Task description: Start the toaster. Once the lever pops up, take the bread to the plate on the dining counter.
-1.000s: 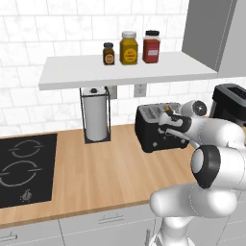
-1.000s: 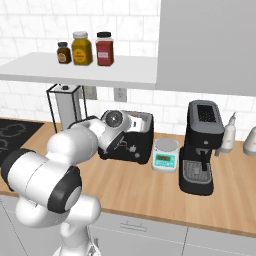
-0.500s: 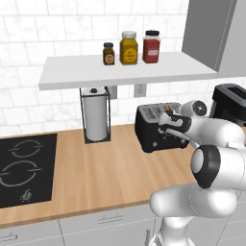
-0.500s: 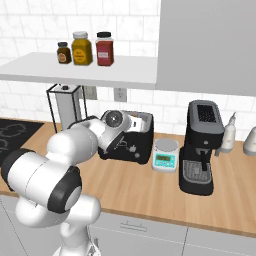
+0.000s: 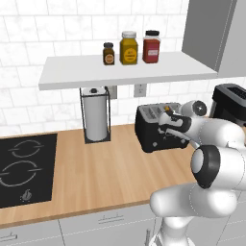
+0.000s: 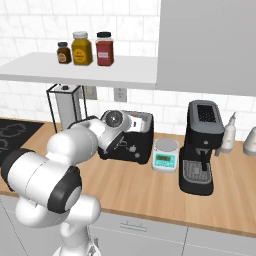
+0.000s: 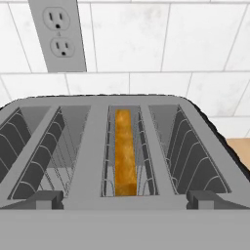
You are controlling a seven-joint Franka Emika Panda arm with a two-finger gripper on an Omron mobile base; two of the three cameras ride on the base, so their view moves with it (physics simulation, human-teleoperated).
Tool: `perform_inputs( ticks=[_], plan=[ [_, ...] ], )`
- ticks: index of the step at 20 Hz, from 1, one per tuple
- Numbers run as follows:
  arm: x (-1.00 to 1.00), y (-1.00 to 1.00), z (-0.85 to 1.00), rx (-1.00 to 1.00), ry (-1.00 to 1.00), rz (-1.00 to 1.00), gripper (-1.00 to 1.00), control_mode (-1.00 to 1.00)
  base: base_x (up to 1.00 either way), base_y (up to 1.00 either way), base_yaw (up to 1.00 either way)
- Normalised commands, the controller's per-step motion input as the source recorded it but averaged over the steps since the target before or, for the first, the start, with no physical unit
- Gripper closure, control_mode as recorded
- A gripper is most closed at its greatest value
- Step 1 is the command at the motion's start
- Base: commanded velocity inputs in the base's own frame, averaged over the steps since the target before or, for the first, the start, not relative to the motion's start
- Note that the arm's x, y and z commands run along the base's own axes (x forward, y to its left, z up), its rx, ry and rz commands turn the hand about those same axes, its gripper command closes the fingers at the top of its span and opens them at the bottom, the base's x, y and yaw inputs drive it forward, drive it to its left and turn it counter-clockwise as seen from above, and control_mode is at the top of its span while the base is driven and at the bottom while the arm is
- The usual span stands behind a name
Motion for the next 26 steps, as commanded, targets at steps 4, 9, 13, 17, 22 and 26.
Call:
perform_inputs(
  ticks=[4,9,13,17,22,26],
  plan=[
    [0.0,0.0,0.0,0.0,0.0,0.0,-1.0,-1.0,0.0,0.0,0.0],
    [0.0,0.0,0.0,0.0,0.0,0.0,-1.0,-1.0,0.0,0.0,0.0],
    [0.0,0.0,0.0,0.0,0.0,0.0,-1.0,-1.0,0.0,0.0,0.0],
    [0.0,0.0,0.0,0.0,0.0,0.0,-1.0,-1.0,0.0,0.0,0.0],
    [0.0,0.0,0.0,0.0,0.0,0.0,-1.0,-1.0,0.0,0.0,0.0],
    [0.0,0.0,0.0,0.0,0.0,0.0,-1.0,-1.0,0.0,0.0,0.0]
  ],
)
